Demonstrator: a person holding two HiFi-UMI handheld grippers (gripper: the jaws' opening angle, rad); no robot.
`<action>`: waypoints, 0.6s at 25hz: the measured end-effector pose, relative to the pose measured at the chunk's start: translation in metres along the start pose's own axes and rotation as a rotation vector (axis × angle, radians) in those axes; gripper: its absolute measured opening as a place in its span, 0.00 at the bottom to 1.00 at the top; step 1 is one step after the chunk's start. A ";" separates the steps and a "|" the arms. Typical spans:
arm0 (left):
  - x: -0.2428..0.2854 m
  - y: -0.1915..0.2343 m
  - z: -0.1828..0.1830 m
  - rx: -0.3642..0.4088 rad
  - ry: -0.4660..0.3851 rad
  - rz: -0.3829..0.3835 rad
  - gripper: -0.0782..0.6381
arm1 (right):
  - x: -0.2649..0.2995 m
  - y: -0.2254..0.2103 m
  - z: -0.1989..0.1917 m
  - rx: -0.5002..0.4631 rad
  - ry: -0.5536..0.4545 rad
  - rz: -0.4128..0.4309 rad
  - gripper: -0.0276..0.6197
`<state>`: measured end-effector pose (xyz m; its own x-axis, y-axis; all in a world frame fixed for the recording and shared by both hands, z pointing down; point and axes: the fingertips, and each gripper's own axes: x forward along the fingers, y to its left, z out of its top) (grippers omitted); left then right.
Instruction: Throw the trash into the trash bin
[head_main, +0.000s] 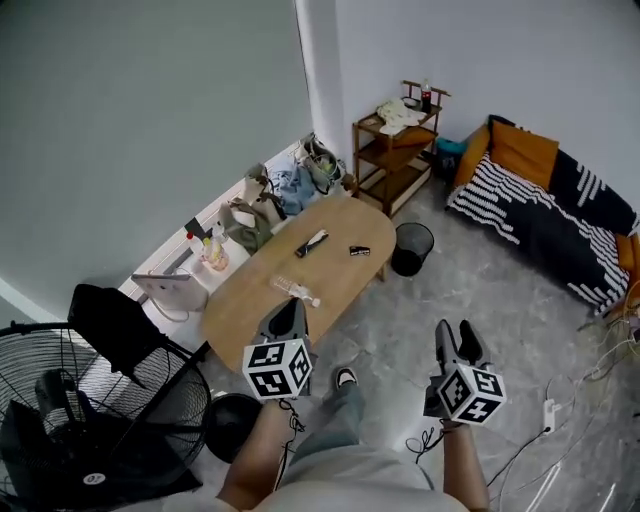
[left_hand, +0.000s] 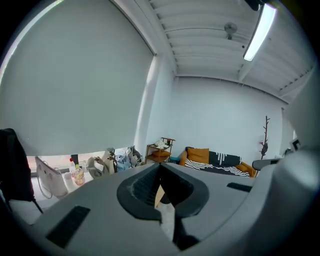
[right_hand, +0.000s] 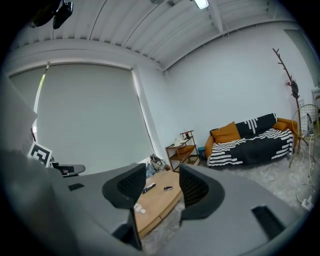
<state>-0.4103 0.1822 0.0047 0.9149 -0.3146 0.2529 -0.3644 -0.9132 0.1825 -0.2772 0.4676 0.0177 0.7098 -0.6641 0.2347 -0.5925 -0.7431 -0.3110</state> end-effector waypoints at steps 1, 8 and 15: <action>0.015 0.000 0.006 -0.003 -0.001 -0.003 0.12 | 0.014 -0.002 0.007 -0.002 0.002 0.002 0.37; 0.118 0.017 0.051 0.011 -0.012 -0.004 0.12 | 0.114 -0.017 0.056 0.009 -0.032 -0.005 0.37; 0.200 0.039 0.077 0.025 0.004 0.020 0.12 | 0.199 -0.029 0.068 0.047 -0.012 -0.007 0.37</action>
<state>-0.2279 0.0632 -0.0108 0.9068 -0.3320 0.2598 -0.3783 -0.9128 0.1537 -0.0925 0.3624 0.0109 0.7183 -0.6579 0.2262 -0.5692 -0.7427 -0.3526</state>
